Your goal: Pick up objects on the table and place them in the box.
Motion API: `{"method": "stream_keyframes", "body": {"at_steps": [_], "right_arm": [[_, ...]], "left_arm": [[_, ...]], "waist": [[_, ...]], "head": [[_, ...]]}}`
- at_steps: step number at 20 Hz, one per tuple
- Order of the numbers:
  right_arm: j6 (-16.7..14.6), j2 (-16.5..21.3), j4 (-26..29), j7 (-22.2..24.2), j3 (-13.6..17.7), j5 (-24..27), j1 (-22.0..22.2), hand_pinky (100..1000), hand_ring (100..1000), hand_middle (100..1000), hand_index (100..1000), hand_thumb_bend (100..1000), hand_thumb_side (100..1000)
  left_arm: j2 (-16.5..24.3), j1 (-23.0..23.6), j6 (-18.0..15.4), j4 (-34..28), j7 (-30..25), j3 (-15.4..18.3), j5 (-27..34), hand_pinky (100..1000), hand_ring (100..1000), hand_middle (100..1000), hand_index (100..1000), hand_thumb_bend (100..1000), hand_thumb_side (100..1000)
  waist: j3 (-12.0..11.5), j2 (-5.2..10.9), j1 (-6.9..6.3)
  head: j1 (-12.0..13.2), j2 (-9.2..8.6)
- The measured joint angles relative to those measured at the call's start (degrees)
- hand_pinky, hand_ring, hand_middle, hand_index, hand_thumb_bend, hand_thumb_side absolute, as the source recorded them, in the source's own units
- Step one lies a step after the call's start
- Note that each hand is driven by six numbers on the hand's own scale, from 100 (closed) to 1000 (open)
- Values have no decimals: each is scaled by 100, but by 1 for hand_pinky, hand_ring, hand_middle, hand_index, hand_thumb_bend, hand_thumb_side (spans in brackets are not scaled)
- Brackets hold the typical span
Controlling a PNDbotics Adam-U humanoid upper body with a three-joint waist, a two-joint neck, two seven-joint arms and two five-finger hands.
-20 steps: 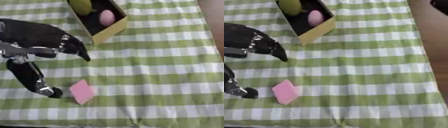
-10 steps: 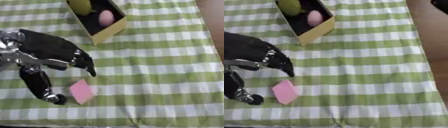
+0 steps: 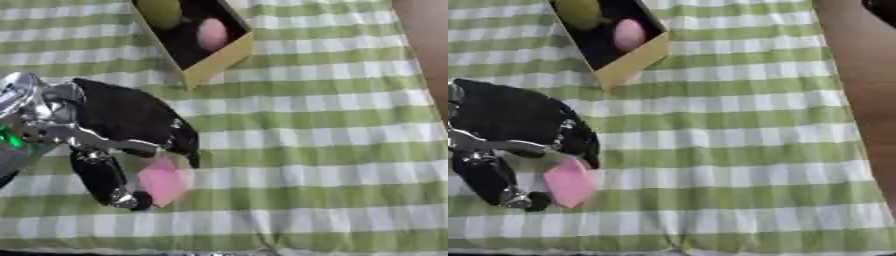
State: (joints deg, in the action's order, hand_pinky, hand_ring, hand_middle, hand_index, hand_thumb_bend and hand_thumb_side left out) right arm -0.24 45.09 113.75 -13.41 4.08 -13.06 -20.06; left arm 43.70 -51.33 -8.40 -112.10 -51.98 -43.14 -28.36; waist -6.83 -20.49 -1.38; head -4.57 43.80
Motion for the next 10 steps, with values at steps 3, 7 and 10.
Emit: {"method": "stream_keyframes", "body": {"at_steps": [3,7,10], "right_arm": [[0,-4,0,2,-5,6,24,894,823,737,865,100,572],[0,-28,0,2,-7,9,41,894,823,736,865,100,579],[0,-47,0,2,-7,13,42,894,823,736,865,100,583]], "left_arm": [[-80,40,-96,158,1,-9,-264,824,800,774,849,375,226],[-148,97,-202,389,17,-45,-495,826,802,775,851,365,205],[-163,134,-244,562,33,-69,-555,826,801,773,850,356,188]], "waist": [[8,0,0],[11,0,0],[11,0,0]], "head": [[1,0],[1,1],[1,1]]}}
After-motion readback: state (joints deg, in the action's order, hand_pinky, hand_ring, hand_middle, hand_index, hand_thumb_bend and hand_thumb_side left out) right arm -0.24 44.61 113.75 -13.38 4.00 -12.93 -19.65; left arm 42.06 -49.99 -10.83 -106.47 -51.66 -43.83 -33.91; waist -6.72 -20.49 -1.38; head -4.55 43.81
